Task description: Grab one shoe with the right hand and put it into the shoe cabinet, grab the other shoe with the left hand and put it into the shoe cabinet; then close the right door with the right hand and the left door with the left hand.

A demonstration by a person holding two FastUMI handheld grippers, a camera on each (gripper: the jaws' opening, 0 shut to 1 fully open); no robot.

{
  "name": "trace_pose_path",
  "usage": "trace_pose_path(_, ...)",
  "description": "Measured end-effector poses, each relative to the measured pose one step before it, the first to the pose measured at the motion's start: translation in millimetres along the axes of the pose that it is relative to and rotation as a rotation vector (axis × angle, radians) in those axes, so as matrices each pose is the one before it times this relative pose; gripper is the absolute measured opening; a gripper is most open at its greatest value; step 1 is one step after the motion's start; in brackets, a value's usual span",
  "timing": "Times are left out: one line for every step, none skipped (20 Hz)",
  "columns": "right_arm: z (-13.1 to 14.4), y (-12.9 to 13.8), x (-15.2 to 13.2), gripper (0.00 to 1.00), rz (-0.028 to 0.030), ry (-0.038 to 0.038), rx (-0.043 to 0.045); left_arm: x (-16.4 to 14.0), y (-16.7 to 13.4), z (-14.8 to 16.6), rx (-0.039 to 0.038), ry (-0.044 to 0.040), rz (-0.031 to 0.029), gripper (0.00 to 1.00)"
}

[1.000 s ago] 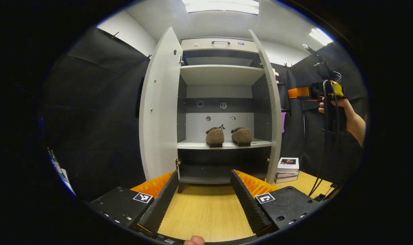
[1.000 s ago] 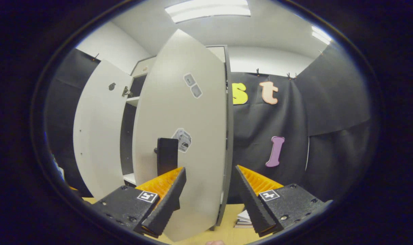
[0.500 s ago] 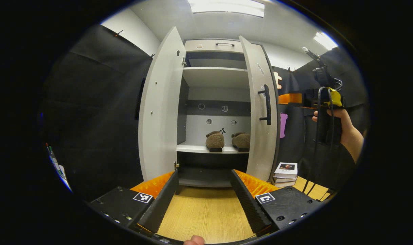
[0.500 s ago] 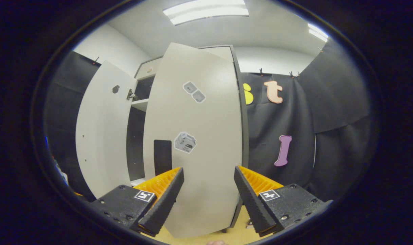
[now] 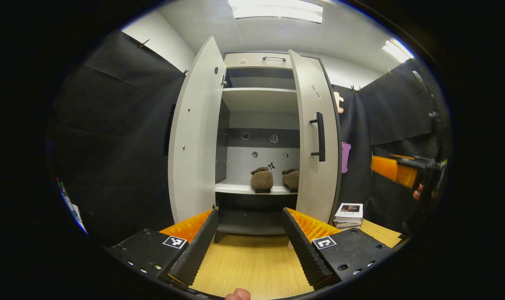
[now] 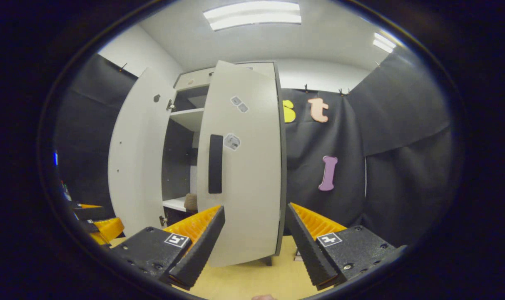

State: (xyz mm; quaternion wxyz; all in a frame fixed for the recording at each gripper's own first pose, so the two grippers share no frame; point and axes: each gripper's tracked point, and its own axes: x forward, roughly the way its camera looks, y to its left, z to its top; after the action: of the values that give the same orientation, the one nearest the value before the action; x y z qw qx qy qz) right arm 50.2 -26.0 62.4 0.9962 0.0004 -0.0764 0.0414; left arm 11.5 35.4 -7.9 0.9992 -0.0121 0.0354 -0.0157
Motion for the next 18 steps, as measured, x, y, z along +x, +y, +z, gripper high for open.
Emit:
trace_pose_path(-12.35, -1.66, -9.15, 0.96, -0.01874, 0.00804, 0.00482, 1.61, -1.54, 1.35, -0.00977, -0.00248, -0.00285, 0.94)
trace_pose_path(-13.81, -0.16, -9.21, 0.96, -0.01522, 0.01087, 0.00607, 1.35, -0.64, -0.24, -0.0101, 0.00388, -0.00353, 0.94)
trace_pose_path(-16.69, 0.78, -8.36, 0.96, -0.01414, 0.0208, 0.0082, -0.72, -1.11, -0.53, -0.01143, 0.00391, -0.00482, 0.94)
trace_pose_path(-17.7, 1.59, -8.73, 0.96, -0.00412, 0.02502, 0.01611, -0.5, -0.52, 1.51, -0.0118, -0.00067, -0.0033, 0.94)
trace_pose_path(-14.12, 2.87, -5.36, 0.96, 0.00044, 0.02731, 0.01175, 0.64, 1.11, 2.71, -0.01129, -0.00482, 0.00019, 0.94)
trace_pose_path(-9.22, 0.77, -3.28, 0.96, -0.00058, 0.01784, 0.00164, 0.91, 1.62, 3.81, -0.01337, -0.00595, 0.00082, 0.94)
trace_pose_path(-5.35, -0.36, 0.29, 0.96, -0.00295, 0.01522, -0.0071, -0.51, 1.98, 5.92, -0.01434, -0.01102, 0.00067, 0.94)
trace_pose_path(-2.11, -0.51, 0.72, 0.96, 0.00026, 0.00656, -0.00698, 0.64, 4.28, 7.78, -0.00798, -0.00922, 0.00549, 0.99)
trace_pose_path(1.01, 0.22, 2.23, 0.97, 0.00179, 0.00203, -0.00567, -0.61, 9.3, 10.83, -0.0056, -0.01589, 0.01862, 0.99)
trace_pose_path(1.79, -0.85, 2.38, 0.97, 0.00125, -0.00157, -0.0034, 0.9, 12.69, 15.09, -0.00821, -0.02929, 0.02077, 0.94)
trace_pose_path(2.06, -0.12, 2.2, 0.97, 0.00331, 0.0, -0.00411, 3.19, 13.46, 16.7, -0.00806, -0.03674, 0.0229, 0.94)
trace_pose_path(0.85, 1.16, 1.98, 0.96, 0.00408, 0.00285, -0.00615, 2.97, 19.08, 17.49, -0.00098, -0.03333, 0.03082, 0.99)
trace_pose_path(0.24, 0.67, 2.63, 0.97, 0.00118, 0.00118, -0.00546, 3.94, 19.99, 12.02, 0.00548, -0.01723, 0.03386, 0.99)
trace_pose_path(1.49, 2.21, 2.19, 0.97, 0.00659, -0.00124, -0.00465, 5.21, 18.06, 8.57, 0.00098, -0.00707, 0.0291, 0.94)
trace_pose_path(0.94, 2.81, 2.15, 0.97, 0.00649, -0.0012, -0.00423, 7.34, 18.62, 5.42, -0.00381, -0.00739, 0.02747, 0.94)
trace_pose_path(1.41, 2.95, 1.63, 0.97, 0.007, -0.00096, -0.00248, 7.76, 16.28, 2.77, -0.00772, -0.00654, 0.02229, 0.94)
trace_pose_path(0.8, 4.28, 1.26, 0.97, 0.00842, 0.00086, -0.00149, 7.59, 19.73, 6.16, -0.00957, -0.00944, 0.01944, 0.99)
trace_pose_path(0.81, 3.7, 0.99, 0.96, 0.00768, 0.00044, 0.00097, 12.3, 15.69, 1.06, -0.00808, 0.0021, 0.02143, 0.99)
